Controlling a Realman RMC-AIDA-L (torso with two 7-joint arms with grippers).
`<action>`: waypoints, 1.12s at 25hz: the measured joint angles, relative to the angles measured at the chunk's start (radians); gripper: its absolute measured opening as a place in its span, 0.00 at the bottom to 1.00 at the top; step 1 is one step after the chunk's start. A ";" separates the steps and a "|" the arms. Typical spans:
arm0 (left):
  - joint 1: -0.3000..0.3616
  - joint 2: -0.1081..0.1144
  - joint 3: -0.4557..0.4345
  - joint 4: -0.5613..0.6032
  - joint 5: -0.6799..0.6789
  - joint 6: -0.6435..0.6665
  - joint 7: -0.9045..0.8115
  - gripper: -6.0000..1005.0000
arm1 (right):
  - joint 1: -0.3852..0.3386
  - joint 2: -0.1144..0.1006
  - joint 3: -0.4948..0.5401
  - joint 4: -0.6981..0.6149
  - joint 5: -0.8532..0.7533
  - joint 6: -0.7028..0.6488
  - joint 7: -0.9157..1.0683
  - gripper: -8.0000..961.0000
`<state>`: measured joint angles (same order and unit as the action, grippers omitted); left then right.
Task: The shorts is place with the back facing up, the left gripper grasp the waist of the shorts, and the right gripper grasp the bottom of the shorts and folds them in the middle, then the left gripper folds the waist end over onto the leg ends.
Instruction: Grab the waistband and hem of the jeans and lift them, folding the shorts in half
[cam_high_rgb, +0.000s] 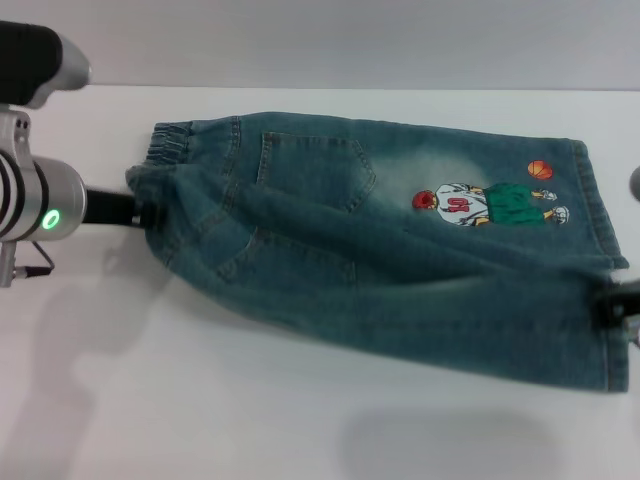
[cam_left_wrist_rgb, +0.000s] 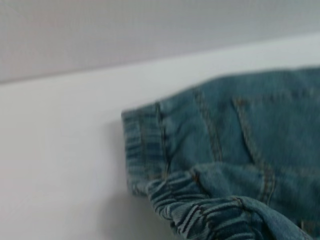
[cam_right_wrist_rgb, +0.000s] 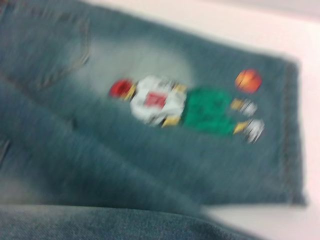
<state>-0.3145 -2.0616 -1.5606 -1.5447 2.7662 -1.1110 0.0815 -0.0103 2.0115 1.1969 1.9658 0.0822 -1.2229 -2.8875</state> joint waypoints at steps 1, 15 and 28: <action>0.013 0.000 0.001 -0.011 -0.015 0.038 0.000 0.23 | -0.009 0.002 -0.002 0.000 -0.017 0.023 0.000 0.01; 0.023 0.000 0.018 -0.004 -0.056 0.255 0.009 0.23 | -0.187 0.062 -0.021 -0.011 -0.288 0.496 0.002 0.01; 0.022 -0.002 0.041 0.069 -0.103 0.435 0.003 0.27 | -0.239 0.065 0.067 -0.130 -0.316 0.798 0.021 0.01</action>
<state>-0.2926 -2.0632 -1.5191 -1.4755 2.6627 -0.6763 0.0849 -0.2495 2.0764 1.2641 1.8361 -0.2337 -0.4254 -2.8669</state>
